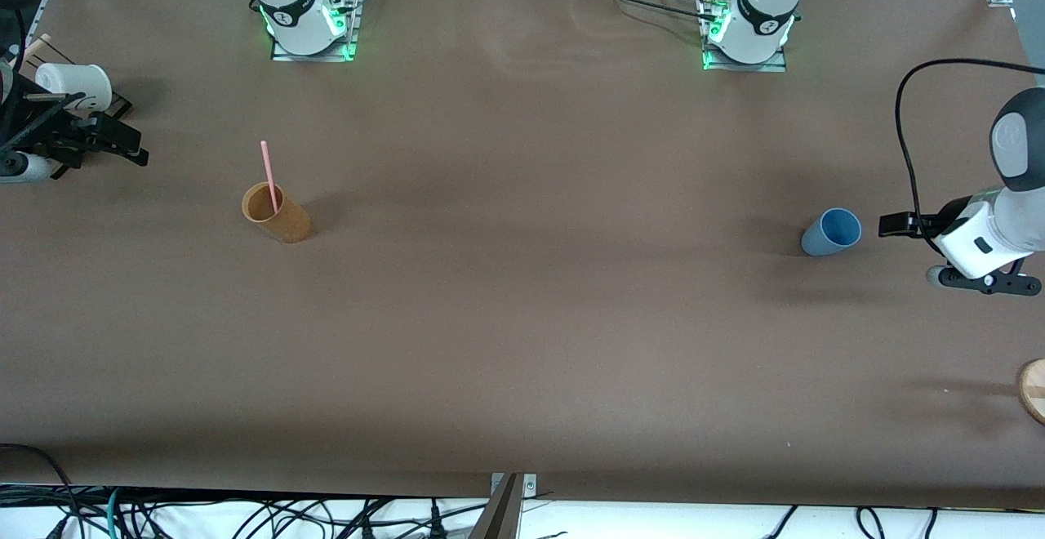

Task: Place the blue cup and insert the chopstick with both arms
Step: 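Reach the left gripper down to the blue cup and grasp it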

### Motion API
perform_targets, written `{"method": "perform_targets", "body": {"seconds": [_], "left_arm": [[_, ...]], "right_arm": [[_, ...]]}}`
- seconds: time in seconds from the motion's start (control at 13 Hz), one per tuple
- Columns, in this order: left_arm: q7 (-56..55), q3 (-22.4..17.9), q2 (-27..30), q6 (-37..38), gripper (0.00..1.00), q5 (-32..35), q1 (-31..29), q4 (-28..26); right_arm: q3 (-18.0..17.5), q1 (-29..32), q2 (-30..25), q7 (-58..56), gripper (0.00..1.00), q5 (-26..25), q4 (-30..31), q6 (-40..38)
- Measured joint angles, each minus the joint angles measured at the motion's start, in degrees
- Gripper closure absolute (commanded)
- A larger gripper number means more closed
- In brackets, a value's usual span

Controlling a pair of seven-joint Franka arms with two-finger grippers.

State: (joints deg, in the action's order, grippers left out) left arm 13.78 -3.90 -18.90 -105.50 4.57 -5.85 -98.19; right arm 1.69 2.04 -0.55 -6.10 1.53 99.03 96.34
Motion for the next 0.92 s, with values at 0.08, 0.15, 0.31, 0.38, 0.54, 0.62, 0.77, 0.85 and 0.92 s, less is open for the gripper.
{"method": "perform_targets", "body": {"seconds": [0.08, 0.15, 0.31, 0.38, 0.54, 0.62, 0.77, 0.85, 0.92], "left_arm": [[0.13, -0.17, -0.03, -4.85, 0.00, 0.00, -0.56, -3.58], [0.15, -0.50, -0.10, -9.55, 0.00, -0.06, -0.77, -7.04], [0.15, -1.09, -0.10, -16.81, 0.00, -0.34, -0.89, -13.08], [0.15, -1.33, -0.02, -18.97, 0.00, -0.36, -0.89, -15.09], [0.19, -1.94, 0.70, -22.33, 0.00, -0.36, -0.82, -18.26], [0.37, -2.34, 1.43, -23.97, 0.00, -0.36, -0.79, -20.00], [0.73, -2.69, 3.03, -25.99, 0.00, -0.36, -0.77, -23.21], [0.86, -2.75, 3.84, -26.54, 0.00, -0.36, -0.57, -24.51], [0.89, -3.17, 4.65, -27.64, 0.00, -0.36, 0.18, -25.92]], "right_arm": [[0.00, 0.00, 0.00, 0.00, 0.00, 0.00, 0.00, 0.00], [0.00, 0.00, 0.01, 0.00, 0.00, 0.00, 0.00, 0.00], [0.00, 0.00, 0.01, 0.00, 0.00, 0.00, 0.00, -0.01], [0.00, 0.00, 0.01, 0.00, 0.00, 0.00, 0.00, -0.01], [0.00, 0.00, 0.01, 0.00, 0.00, 0.00, 0.00, -0.01], [0.00, 0.00, 0.01, 0.00, 0.00, 0.00, 0.00, -0.01], [0.00, 0.00, 0.01, 0.00, 0.00, 0.00, 0.00, -0.01], [0.00, 0.00, 0.01, 0.00, 0.00, 0.00, 0.00, -0.01], [0.00, 0.00, 0.01, 0.00, 0.00, 0.00, 0.00, -0.01]]}}
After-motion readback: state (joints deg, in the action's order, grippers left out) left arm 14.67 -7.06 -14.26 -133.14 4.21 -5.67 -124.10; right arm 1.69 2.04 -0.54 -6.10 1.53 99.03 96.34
